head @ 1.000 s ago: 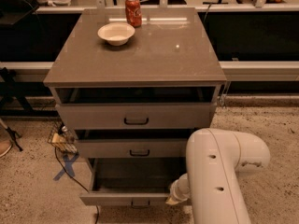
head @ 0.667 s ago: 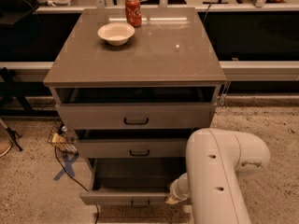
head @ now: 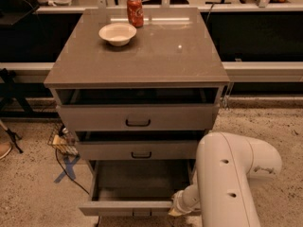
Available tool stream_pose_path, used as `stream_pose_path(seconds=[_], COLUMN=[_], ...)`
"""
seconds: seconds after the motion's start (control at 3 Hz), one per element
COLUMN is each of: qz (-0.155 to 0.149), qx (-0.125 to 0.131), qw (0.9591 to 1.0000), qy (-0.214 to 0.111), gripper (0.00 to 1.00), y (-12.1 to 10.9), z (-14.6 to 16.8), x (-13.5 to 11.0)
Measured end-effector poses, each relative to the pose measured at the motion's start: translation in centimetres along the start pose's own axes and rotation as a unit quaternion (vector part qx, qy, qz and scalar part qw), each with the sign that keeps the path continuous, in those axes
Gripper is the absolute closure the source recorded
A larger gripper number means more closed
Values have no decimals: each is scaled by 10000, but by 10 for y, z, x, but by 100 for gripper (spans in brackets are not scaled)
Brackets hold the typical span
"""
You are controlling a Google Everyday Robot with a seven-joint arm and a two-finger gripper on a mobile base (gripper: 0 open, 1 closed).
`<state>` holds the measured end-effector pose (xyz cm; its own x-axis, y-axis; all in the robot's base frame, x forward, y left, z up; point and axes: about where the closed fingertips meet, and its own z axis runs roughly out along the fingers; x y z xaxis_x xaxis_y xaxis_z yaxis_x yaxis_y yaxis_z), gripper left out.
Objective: Open bottom drawer
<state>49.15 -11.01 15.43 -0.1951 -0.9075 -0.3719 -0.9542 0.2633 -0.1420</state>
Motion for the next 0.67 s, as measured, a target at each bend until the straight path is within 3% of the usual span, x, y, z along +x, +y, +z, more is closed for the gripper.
stream_pose_path(seconds=[0.33,0.67], qz=[0,1], qx=[-1,-10], qw=[10000,10000], qy=[0,-2], gripper=[100,81], y=[0,1], z=[-1,0], x=[0,0])
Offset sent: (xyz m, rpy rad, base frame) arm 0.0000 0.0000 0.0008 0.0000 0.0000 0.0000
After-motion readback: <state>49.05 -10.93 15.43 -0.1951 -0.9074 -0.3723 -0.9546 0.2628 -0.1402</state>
